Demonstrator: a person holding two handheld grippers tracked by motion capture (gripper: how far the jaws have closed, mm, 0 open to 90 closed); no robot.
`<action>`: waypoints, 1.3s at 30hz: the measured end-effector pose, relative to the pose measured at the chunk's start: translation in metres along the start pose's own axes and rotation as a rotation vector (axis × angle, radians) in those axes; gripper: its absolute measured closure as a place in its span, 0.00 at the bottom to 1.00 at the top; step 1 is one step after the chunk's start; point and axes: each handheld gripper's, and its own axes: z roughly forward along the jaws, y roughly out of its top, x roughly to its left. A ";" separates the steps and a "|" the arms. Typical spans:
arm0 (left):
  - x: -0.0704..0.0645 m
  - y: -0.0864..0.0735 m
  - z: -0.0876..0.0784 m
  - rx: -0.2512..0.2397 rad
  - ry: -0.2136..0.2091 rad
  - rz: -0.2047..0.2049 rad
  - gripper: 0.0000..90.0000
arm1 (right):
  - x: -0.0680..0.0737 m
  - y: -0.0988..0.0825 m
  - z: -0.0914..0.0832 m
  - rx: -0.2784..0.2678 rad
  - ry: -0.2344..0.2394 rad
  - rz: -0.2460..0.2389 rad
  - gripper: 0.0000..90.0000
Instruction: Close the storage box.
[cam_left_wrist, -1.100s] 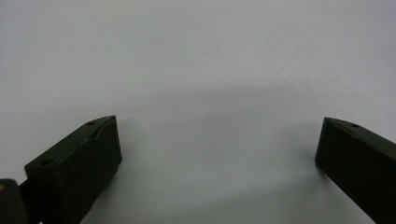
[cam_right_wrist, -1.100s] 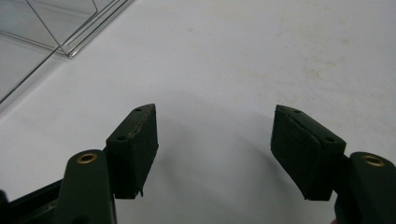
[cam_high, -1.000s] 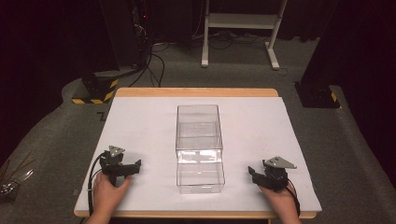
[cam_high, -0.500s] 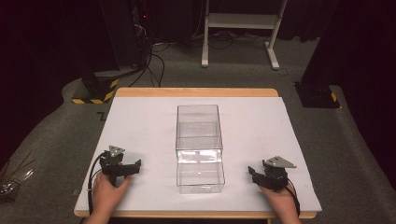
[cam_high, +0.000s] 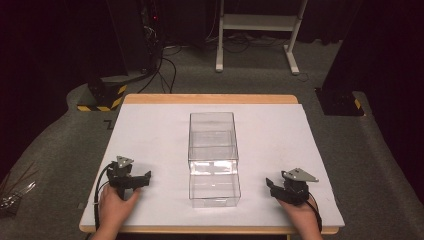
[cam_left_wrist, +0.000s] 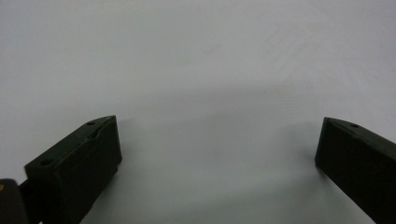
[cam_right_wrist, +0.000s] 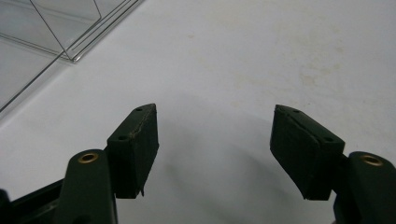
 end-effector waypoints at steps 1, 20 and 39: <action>0.000 0.000 0.000 0.000 0.000 0.000 0.01 | 0.000 0.000 0.000 -0.002 0.000 -0.001 0.36; 0.000 0.000 0.000 0.000 0.000 0.000 0.01 | 0.014 0.009 -0.015 -0.057 0.020 -0.027 0.36; 0.000 0.000 0.000 -0.002 0.000 0.000 0.01 | 0.038 0.016 -0.025 -0.098 0.084 -0.068 0.36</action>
